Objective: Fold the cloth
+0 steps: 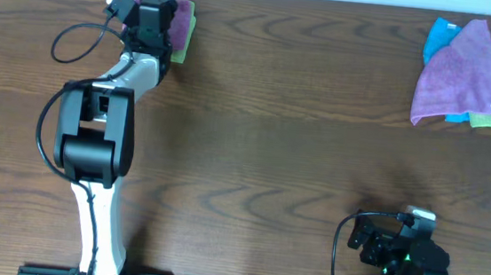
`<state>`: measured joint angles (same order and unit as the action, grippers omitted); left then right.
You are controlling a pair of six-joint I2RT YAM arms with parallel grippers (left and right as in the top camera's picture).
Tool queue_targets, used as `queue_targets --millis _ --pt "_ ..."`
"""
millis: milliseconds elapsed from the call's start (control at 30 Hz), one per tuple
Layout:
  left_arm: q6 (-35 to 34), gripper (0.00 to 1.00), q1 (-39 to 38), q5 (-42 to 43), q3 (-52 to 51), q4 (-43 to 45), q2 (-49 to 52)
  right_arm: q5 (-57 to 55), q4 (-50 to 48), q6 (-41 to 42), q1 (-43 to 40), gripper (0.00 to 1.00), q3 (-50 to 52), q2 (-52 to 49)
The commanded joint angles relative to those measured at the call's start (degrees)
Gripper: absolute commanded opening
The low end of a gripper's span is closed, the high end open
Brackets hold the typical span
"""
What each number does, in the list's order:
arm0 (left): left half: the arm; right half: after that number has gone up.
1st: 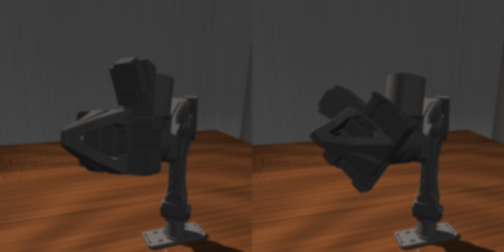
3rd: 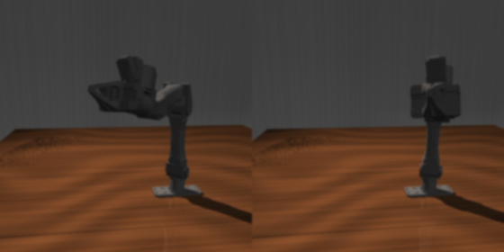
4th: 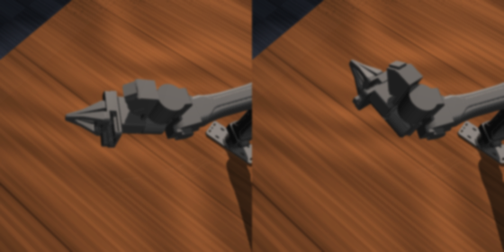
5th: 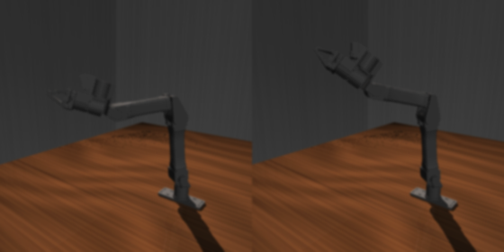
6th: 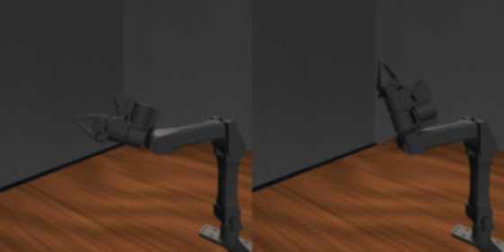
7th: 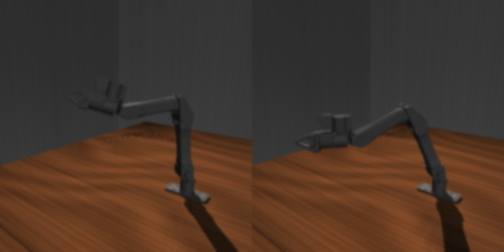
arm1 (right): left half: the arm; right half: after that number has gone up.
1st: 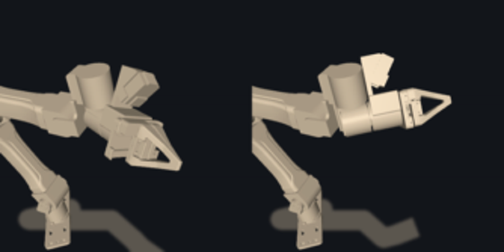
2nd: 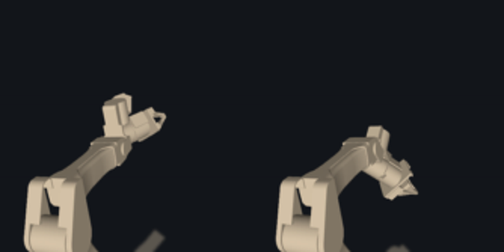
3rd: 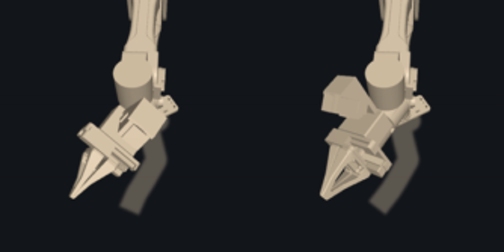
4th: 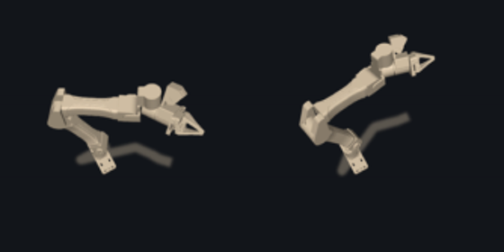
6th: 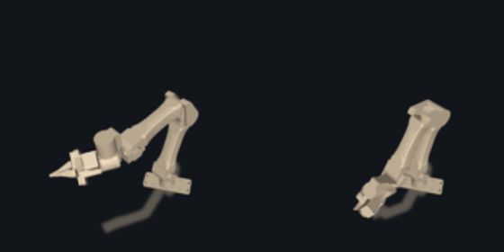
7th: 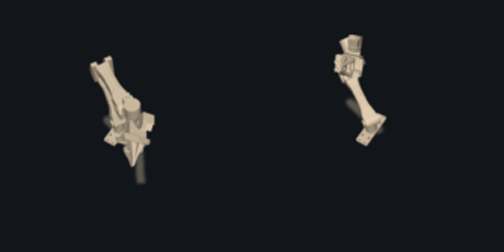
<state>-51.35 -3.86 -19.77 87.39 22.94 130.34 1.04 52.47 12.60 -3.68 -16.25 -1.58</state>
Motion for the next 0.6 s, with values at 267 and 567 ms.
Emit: queue_targets --millis 267,567 --pt "6.5 0.95 1.2 7.1 0.4 10.8 2.3 -0.6 0.0 0.5 -0.3 0.99 0.3 0.5" --pt "13.0 0.95 0.0 7.5 0.4 -5.2 -15.3 -0.6 0.0 0.5 -0.3 0.99 0.3 0.5"
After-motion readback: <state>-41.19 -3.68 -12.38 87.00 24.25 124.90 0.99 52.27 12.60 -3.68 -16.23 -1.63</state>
